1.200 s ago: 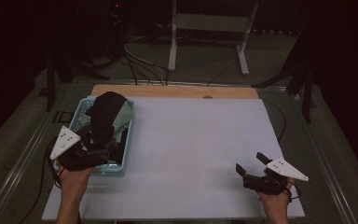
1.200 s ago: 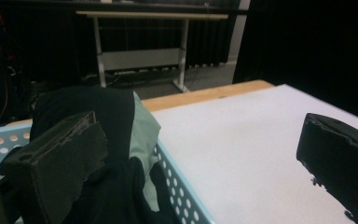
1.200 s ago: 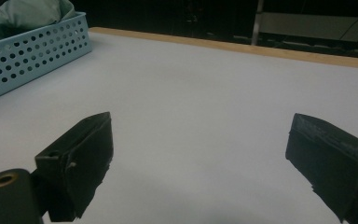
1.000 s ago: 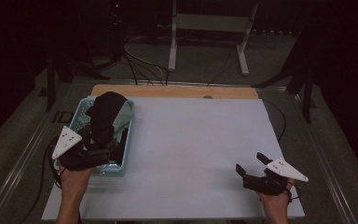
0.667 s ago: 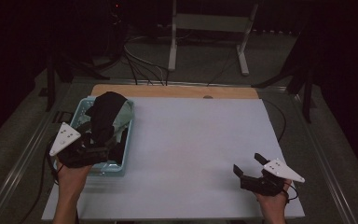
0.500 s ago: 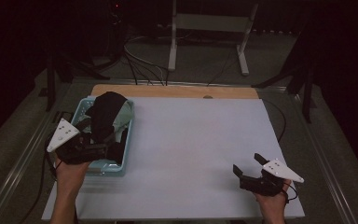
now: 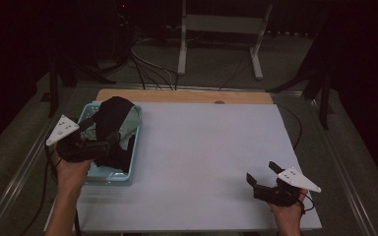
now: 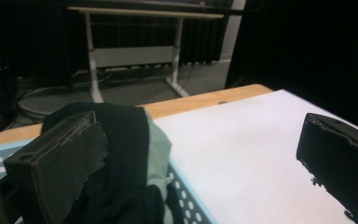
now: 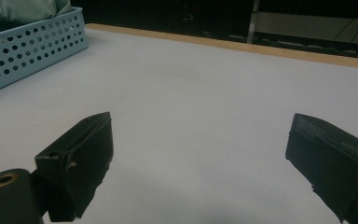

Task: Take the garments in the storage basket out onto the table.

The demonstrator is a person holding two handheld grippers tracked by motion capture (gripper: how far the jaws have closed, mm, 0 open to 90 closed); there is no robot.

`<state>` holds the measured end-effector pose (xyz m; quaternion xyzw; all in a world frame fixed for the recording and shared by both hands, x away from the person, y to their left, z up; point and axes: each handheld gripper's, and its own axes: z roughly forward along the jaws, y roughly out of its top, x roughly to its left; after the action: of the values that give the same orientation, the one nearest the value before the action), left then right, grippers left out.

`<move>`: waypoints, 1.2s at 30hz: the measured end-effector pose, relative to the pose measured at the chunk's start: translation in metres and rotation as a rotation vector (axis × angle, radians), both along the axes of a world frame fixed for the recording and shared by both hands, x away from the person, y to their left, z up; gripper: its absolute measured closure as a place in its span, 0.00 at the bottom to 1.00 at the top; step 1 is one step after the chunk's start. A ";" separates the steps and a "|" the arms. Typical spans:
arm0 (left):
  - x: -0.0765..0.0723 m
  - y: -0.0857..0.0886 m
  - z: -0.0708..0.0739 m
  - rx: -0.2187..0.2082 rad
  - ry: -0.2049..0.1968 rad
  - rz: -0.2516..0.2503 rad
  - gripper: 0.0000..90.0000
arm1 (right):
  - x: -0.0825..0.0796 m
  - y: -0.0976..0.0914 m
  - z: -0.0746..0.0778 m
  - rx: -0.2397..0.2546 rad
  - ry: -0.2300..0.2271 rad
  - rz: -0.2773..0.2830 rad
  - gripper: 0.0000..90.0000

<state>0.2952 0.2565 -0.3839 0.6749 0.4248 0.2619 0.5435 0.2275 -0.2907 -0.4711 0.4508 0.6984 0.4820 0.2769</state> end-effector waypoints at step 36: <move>0.047 0.005 -0.008 0.103 0.076 0.055 0.00 | 0.000 -0.001 -0.001 -0.002 -0.002 -0.017 0.08</move>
<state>0.3425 0.2614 -0.3917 0.6997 0.4493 0.2724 0.4841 0.2277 -0.2914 -0.4717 0.4560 0.6946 0.4794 0.2823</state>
